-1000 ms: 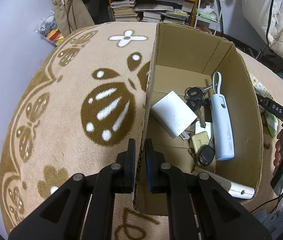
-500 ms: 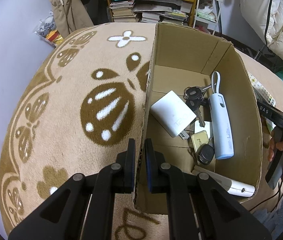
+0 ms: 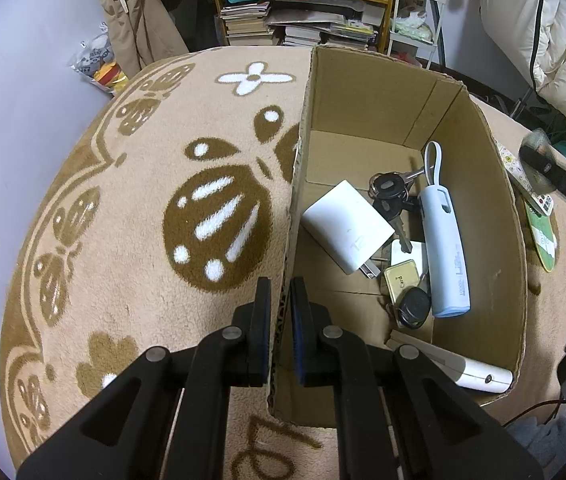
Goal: Organize rigid objects
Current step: 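Carry the green cartoon case with the right tool over the box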
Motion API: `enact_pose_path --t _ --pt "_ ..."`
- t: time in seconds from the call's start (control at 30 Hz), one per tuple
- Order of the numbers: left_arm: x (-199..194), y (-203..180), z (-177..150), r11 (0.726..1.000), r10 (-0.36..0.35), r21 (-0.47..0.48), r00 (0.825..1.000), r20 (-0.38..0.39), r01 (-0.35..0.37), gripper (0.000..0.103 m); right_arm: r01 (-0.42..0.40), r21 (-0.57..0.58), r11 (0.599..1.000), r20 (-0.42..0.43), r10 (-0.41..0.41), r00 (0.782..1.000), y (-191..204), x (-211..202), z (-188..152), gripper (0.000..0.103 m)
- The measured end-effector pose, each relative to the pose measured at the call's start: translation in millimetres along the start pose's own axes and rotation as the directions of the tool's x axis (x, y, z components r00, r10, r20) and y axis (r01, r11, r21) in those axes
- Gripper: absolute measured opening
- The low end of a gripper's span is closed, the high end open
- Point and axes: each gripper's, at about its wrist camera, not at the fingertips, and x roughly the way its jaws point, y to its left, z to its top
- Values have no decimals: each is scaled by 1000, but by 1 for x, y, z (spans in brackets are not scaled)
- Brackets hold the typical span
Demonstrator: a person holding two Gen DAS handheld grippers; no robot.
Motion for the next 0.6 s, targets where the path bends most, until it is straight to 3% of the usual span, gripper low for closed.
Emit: enact_pose_path --t 0.23,0.4,0.6 --pt "0 5 -1 1000 -14 -13 1000 -4 14 10 -70 -109 992 159 87 983 49 -57 16 67" --pt "0 6 0 1000 -14 -9 1000 -4 14 10 -119 -183 976 179 153 972 82 -78 21 67" --pt "1 6 0 1000 -18 -14 1000 -5 18 10 -168 -254 952 140 208 968 117 -80 9 67"
